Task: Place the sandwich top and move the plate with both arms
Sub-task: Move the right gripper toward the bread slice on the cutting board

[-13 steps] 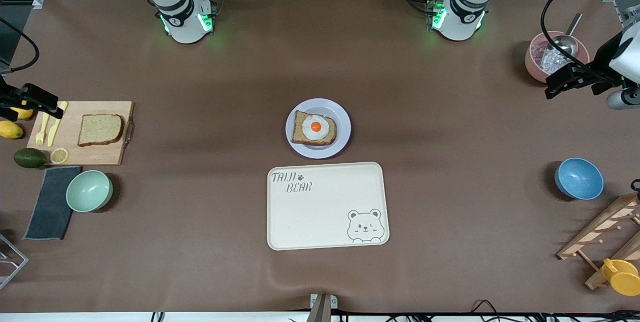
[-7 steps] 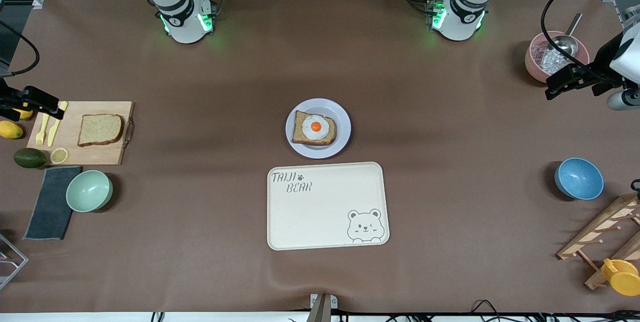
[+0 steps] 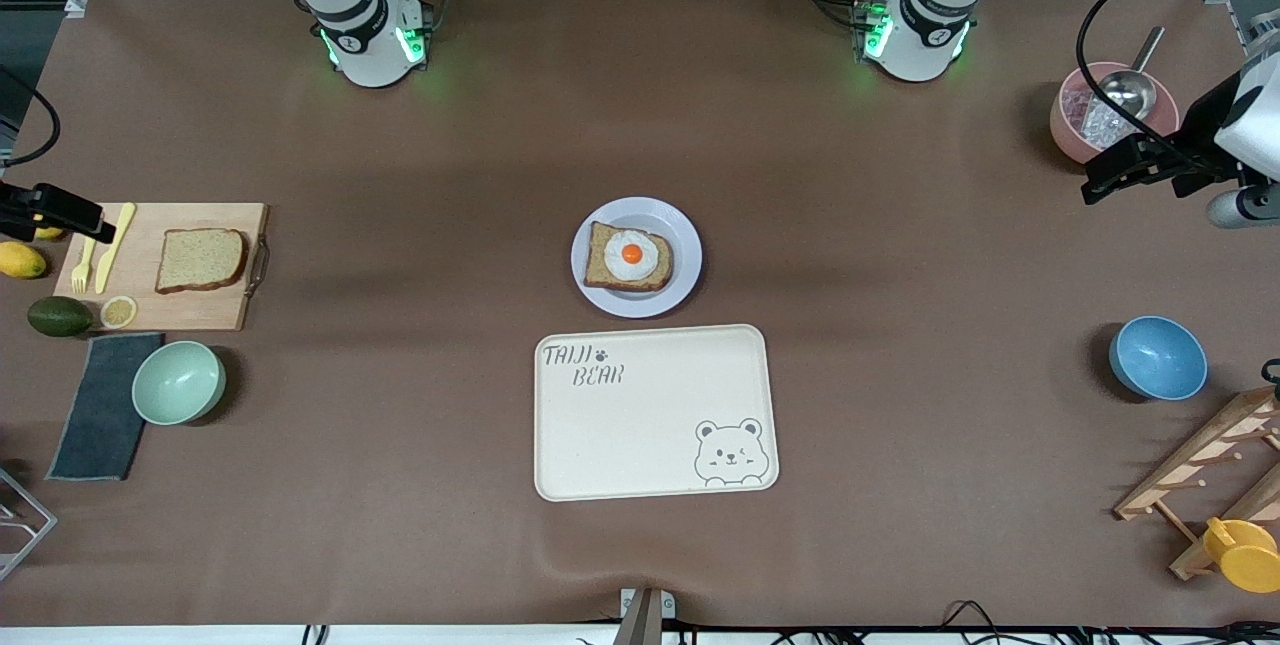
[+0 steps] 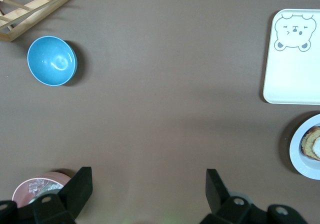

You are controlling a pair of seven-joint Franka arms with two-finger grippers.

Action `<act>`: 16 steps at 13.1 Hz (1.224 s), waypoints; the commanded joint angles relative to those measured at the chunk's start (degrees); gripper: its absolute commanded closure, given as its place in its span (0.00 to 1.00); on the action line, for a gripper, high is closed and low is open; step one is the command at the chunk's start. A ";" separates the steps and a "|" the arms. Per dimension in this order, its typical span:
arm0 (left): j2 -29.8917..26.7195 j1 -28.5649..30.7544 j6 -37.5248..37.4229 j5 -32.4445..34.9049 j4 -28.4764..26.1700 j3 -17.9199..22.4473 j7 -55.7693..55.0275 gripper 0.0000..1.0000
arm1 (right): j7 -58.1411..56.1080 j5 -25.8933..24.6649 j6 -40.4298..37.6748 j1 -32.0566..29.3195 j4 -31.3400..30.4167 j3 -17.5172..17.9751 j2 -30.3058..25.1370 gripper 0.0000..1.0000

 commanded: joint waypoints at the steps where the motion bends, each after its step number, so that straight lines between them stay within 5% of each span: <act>1: 0.61 0.36 -0.08 -1.20 1.61 0.02 0.80 0.00 | -1.50 1.54 0.89 -2.29 -3.38 0.70 -0.98 0.00; 8: 0.35 0.45 -0.08 -1.20 1.70 -0.06 0.98 0.00 | -13.71 5.49 10.89 -11.60 -14.72 0.69 -0.45 0.00; 16: 0.52 0.01 0.01 -2.34 1.61 -0.06 0.89 0.00 | -21.70 6.63 13.72 -17.75 -15.87 0.70 6.21 0.00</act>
